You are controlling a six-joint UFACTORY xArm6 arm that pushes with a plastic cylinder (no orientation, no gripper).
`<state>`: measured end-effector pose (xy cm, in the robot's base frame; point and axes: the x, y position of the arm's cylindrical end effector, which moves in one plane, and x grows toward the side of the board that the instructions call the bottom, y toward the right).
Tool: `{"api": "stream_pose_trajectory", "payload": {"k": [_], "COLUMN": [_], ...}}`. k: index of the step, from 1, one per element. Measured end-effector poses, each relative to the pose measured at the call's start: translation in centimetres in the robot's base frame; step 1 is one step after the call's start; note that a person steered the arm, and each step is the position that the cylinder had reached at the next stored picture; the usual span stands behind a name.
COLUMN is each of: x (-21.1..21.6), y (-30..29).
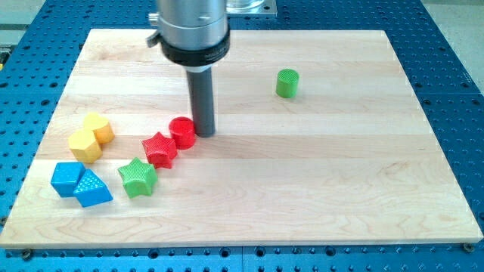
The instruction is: Move the green circle into the yellow heart
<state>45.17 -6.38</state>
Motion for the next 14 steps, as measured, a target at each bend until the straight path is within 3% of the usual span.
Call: {"api": "stream_pose_trajectory", "payload": {"k": [1, 2, 3, 4, 5, 6, 7, 8, 9, 13, 14], "x": [-0.2, -1.7, -5.4, -9.8, -7.9, -5.7, -9.7, -9.1, -7.4, -10.3, -9.6], "y": [-0.1, 7.3, 20.4, 25.7, 11.9, 4.4, 7.1, -2.7, -8.0, -5.4, -11.3]}}
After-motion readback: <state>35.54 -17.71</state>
